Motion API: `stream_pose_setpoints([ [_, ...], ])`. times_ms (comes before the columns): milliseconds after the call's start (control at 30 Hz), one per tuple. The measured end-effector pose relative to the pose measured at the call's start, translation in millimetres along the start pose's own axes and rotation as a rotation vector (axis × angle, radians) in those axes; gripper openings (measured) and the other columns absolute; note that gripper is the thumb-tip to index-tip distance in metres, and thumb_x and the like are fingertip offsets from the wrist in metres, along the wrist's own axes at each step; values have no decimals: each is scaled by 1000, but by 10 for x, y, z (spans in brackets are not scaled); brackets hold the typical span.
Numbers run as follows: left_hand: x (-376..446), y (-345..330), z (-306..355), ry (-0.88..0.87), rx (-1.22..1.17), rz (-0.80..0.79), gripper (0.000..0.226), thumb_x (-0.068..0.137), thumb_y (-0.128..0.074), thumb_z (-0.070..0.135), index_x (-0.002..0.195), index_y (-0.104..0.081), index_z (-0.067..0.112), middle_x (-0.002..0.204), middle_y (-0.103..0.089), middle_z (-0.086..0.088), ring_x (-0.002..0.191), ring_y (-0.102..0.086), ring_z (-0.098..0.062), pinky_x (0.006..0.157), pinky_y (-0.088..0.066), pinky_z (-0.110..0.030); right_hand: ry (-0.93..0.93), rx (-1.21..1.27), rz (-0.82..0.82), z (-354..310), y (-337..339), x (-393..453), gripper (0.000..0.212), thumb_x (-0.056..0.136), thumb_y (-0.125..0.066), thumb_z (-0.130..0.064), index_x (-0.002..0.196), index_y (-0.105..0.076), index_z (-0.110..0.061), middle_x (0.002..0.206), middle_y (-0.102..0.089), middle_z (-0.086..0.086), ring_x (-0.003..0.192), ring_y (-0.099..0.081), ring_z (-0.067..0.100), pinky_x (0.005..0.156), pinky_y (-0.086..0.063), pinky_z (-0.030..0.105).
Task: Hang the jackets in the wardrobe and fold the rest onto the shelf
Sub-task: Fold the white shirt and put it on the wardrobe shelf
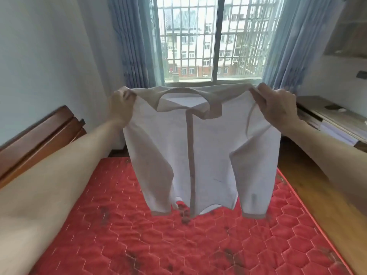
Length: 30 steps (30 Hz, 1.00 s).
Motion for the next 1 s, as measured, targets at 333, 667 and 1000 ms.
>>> stream_pose_setpoints([
  [333,-1880,-194,-991,-14,173,-317,13,99,-69,31,95,-67,18,78,-74,-8,81,-73,-36,73,-56,-48,-171,38,-234,-258,-385,-2324,44,106,-45,-44,91,-66,-9,58,-62,11,49,-64,40,46,-47,38],
  [667,-2959,-88,-1702,246,-90,-834,43,82,-70,61,66,-72,20,56,-58,9,53,-48,-5,51,-39,-27,-479,508,-1110,-388,-406,-3135,46,99,-60,-50,74,-64,-12,60,-52,-13,58,-47,12,55,-38,32],
  [1000,-2835,-141,-2111,627,23,-1333,53,89,-74,61,83,-77,8,72,-66,-1,65,-56,-11,63,-47,-26,-619,662,-1526,-345,-702,-3251,49,99,-62,-57,77,-70,-13,68,-54,-5,63,-48,11,56,-39,27],
])
Point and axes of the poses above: each hand's wrist, its own x-axis towards the middle knuckle, its own y-axis out of the back of the hand, z = x × y, the point moved 2 cm from there along x, towards the middle knuckle
